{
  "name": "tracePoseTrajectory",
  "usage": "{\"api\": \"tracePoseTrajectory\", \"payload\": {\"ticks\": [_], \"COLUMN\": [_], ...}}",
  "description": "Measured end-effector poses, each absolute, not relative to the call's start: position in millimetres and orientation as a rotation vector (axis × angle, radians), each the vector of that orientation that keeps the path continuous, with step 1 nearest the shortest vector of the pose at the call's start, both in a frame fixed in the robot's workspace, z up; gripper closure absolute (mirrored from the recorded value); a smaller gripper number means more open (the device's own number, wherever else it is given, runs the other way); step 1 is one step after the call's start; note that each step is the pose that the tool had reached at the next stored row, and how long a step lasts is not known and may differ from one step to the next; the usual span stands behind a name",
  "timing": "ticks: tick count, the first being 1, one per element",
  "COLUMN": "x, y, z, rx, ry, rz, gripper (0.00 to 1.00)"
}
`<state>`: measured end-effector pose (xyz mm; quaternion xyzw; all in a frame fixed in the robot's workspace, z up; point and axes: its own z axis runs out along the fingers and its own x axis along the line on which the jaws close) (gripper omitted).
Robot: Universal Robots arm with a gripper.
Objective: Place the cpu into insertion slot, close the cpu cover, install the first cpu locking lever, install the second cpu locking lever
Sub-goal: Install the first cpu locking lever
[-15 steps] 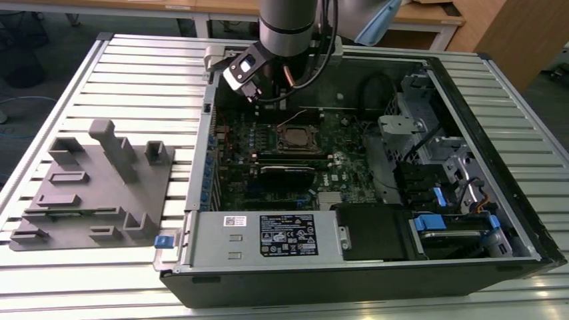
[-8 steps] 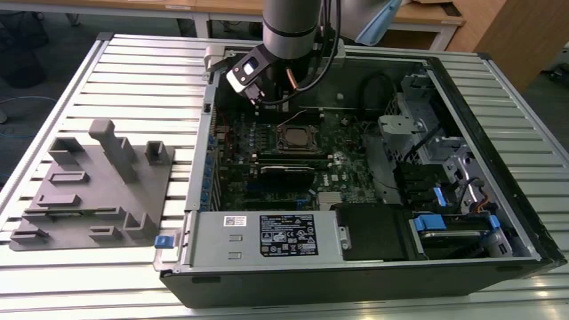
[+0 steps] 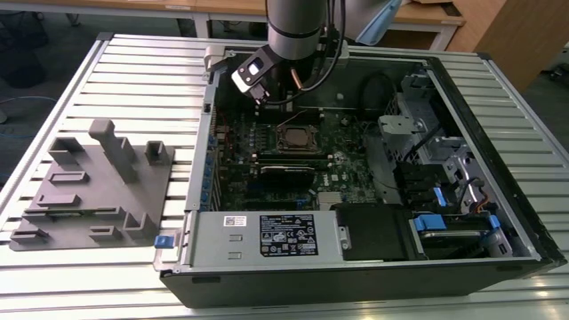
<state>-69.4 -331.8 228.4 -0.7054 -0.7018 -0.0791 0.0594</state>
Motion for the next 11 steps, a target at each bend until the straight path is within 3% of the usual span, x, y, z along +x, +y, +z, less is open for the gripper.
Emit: {"api": "tracePoseTrajectory", "payload": {"ticks": [11], "x": [-59.8], "y": [-331.6], "z": [227.1], "rx": [-2.14], "ry": [-2.122], "rz": [-0.24], "gripper": [0.9]}}
